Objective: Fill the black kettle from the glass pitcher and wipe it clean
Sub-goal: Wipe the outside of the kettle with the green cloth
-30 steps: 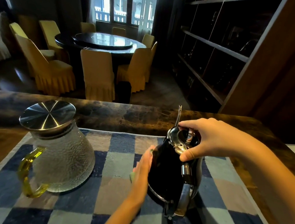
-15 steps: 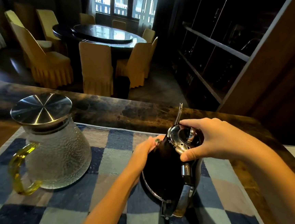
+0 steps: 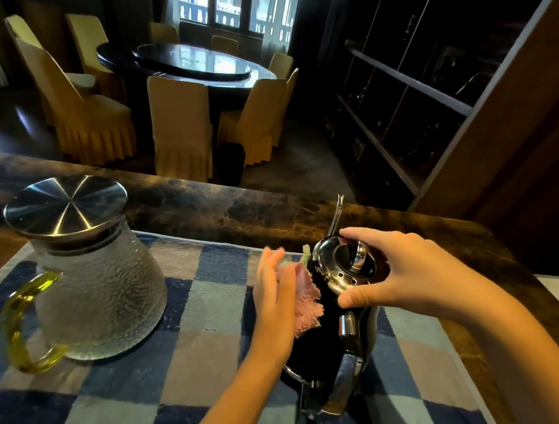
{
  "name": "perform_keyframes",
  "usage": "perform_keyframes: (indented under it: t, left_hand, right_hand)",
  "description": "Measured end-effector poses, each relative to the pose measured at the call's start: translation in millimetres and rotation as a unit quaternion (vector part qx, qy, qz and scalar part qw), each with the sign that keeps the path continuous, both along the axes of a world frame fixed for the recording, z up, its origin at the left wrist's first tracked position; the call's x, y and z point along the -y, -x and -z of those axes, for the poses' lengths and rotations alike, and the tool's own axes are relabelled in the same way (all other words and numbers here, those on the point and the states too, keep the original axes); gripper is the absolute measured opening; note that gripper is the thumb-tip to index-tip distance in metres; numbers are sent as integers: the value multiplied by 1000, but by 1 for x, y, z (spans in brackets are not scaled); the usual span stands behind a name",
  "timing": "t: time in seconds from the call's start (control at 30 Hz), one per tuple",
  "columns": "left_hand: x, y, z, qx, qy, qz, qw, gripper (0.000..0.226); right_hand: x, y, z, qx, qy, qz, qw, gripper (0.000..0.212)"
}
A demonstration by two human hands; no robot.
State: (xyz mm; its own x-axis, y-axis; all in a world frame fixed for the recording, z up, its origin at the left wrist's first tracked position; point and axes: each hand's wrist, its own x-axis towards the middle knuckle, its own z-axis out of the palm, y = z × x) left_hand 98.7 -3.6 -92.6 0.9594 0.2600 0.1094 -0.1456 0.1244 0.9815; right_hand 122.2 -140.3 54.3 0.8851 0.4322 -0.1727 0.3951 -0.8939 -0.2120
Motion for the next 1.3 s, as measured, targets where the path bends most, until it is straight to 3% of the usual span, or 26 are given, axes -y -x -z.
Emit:
perform_keyframes:
  t: [0.07, 0.17, 0.23, 0.33, 0.4, 0.47, 0.53, 0.57, 0.63, 0.7, 0.8, 0.9, 1.1, 1.23, 1.3]
  left_hand:
    - [3, -1, 3, -18, -1, 12, 1000, 58]
    - [-3, -12, -14, 2, 31, 46, 998, 36]
    - [-5, -26, -26, 20, 11, 65, 998, 36]
    - [-3, -41, -24, -19, -117, 38, 992, 60]
    - [-6, -36, -6, -48, -198, 28, 979, 54]
    - [-10, -23, 17, -32, -214, 48, 975, 54]
    - [-14, -20, 45, 14, -304, 36, 952, 73]
    - [-14, -22, 54, 30, -338, 24, 940, 70]
    - [-12, -28, 52, 41, -315, 12, 948, 48]
    - [-4, -32, 27, 35, -210, 28, 977, 37]
    - [4, -45, -9, 0, -87, 78, 993, 71]
    - [0, -53, -11, -10, -107, 84, 991, 81]
    - [-7, -9, 40, -8, -107, -2, 994, 45]
    - [16, -3, -7, 111, -100, -2, 989, 57]
    - [16, -25, -32, 98, -46, 41, 993, 60]
  right_hand:
    - [0, 0, 1, -1, -2, 0, 1000, 112]
    - [-2, -2, -2, -5, 8, -3, 1000, 108]
    - [-4, -3, -5, -7, 15, -6, 1000, 105]
    - [-3, -1, -5, -9, 11, -5, 1000, 104]
    - [-1, 0, -3, -13, 4, -5, 1000, 106]
    - [-1, 0, -2, -14, 3, -6, 1000, 109]
    - [-2, -1, -2, -15, 8, -8, 1000, 106]
    - [-2, -1, -3, -15, 12, -9, 1000, 104]
    - [-4, -2, -5, -13, 16, -12, 1000, 102]
    - [-5, -2, -5, -11, 16, -9, 1000, 101]
    - [-3, -1, -3, -7, 5, -3, 1000, 101]
    - [-2, 0, -2, -6, 5, -1, 1000, 102]
    - [-3, 1, -3, -13, 7, -5, 1000, 102]
    - [-6, -1, -6, -12, 23, -3, 1000, 104]
    - [-6, -2, -7, -11, 27, -4, 1000, 106]
